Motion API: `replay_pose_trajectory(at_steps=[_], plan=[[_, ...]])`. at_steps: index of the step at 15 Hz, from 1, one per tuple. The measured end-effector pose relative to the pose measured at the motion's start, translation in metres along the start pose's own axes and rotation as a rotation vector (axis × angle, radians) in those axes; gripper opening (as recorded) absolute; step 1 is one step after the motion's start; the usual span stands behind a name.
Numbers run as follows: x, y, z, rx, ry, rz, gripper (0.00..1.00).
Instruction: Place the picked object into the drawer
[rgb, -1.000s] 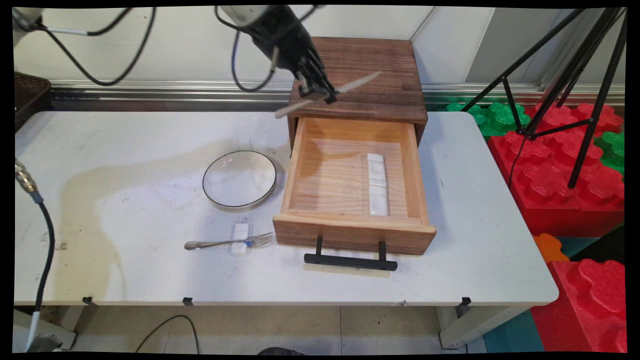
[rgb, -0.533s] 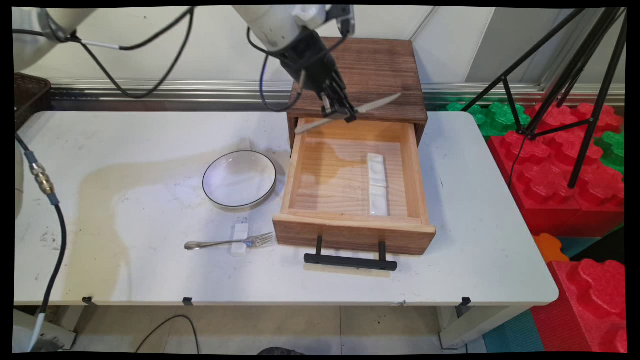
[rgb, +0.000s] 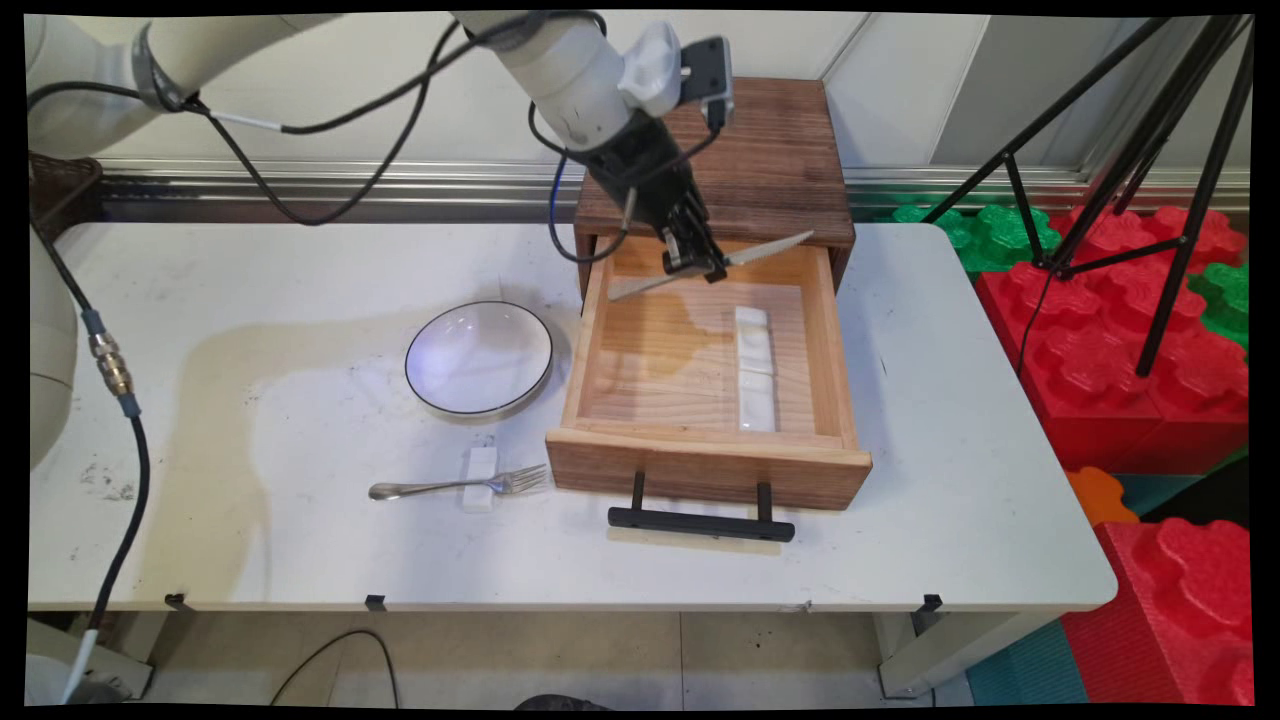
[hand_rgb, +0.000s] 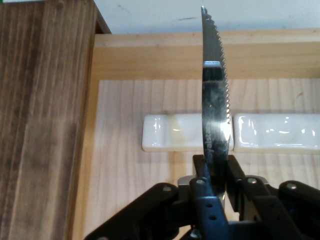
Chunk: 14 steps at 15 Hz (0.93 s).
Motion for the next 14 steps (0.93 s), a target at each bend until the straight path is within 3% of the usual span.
replay_pose_trajectory(at_steps=[14], plan=[[-0.027,-0.01,0.066,-0.035,-0.046,0.022,0.0]])
